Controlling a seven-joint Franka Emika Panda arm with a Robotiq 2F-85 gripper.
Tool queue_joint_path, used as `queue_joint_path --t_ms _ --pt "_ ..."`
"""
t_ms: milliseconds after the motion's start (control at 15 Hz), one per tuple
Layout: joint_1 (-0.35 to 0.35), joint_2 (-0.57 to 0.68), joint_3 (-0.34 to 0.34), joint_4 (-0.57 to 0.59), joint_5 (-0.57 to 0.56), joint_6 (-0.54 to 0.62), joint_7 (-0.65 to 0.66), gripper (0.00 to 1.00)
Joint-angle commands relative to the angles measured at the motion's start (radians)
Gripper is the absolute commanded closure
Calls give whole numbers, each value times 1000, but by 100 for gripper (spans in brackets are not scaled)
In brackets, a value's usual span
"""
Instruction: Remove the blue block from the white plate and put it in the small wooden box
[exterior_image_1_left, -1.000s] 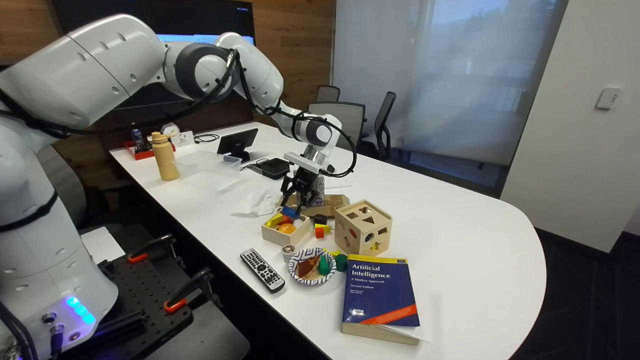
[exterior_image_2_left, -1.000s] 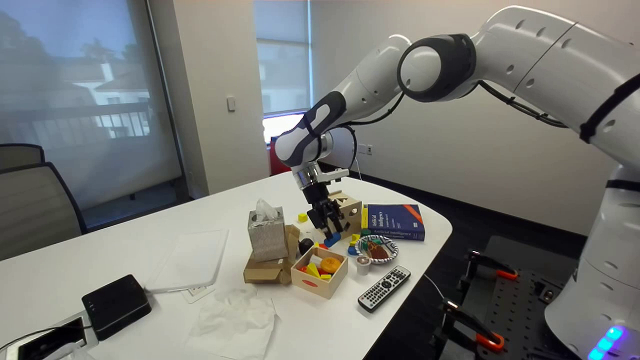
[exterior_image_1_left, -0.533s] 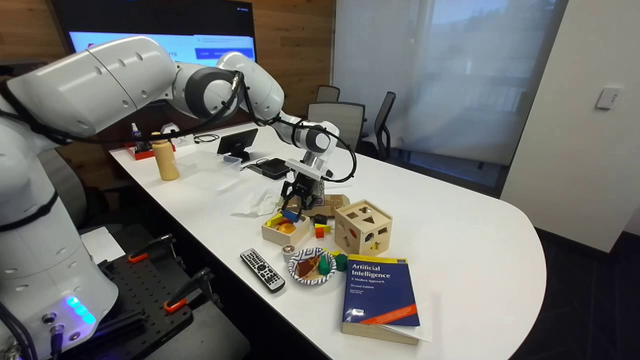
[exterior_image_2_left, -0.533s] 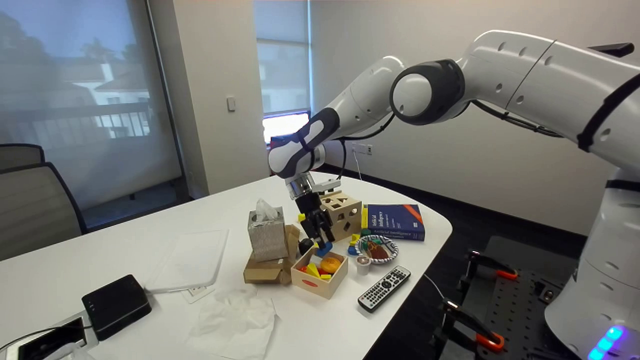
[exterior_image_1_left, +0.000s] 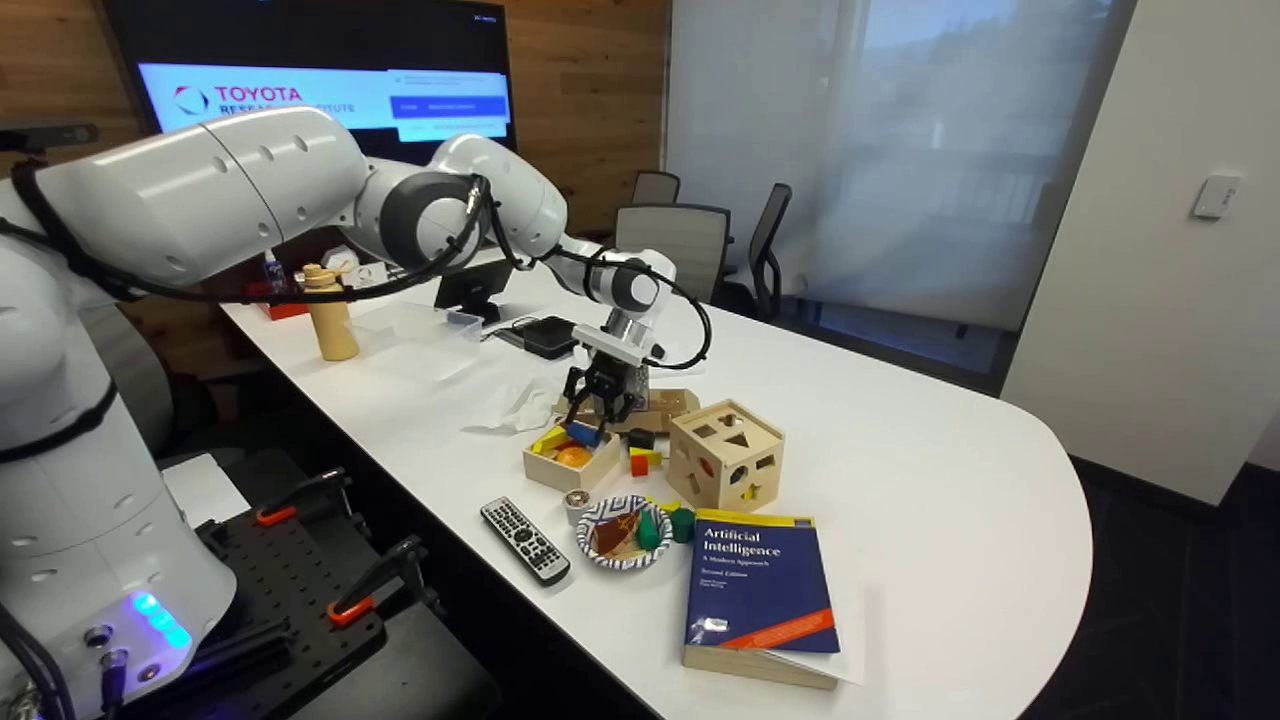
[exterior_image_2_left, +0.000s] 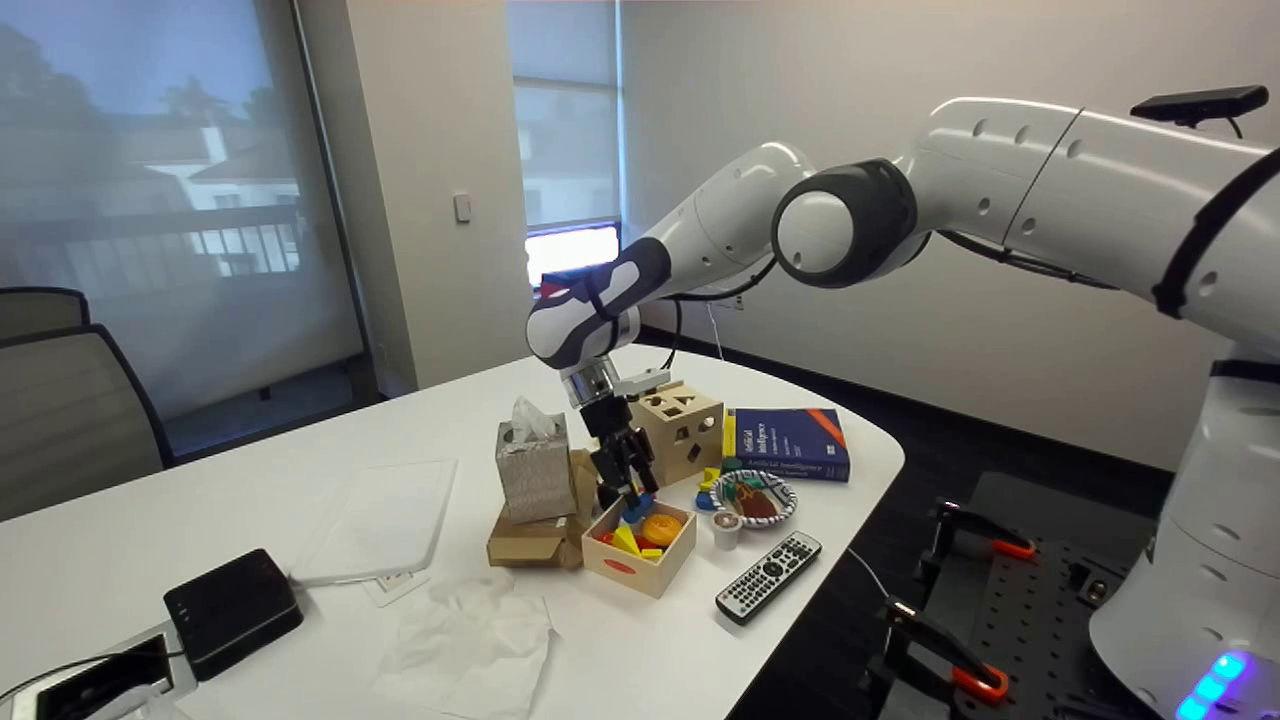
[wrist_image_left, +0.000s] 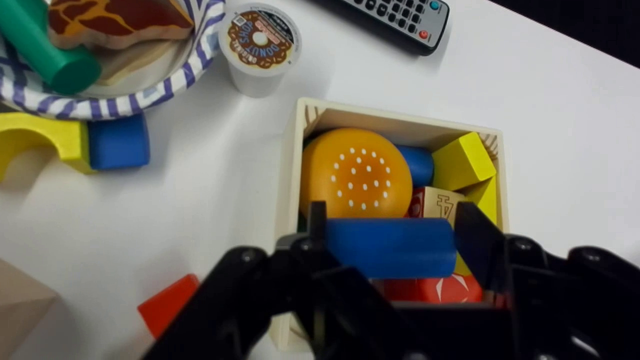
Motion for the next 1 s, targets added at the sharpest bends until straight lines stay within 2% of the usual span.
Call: queue_joint_path --t_ms 0,133,200,400,933 --pt "9 65 3 120 -24 -66 -21 60" --pt "14 87 0 153 -25 -78 -18 60" --pt "14 94 0 166 -25 -84 -17 10" --pt "15 101 -10 181 -19 -82 -12 0" --pt "-25 27 -10 190 1 -127 -3 0"
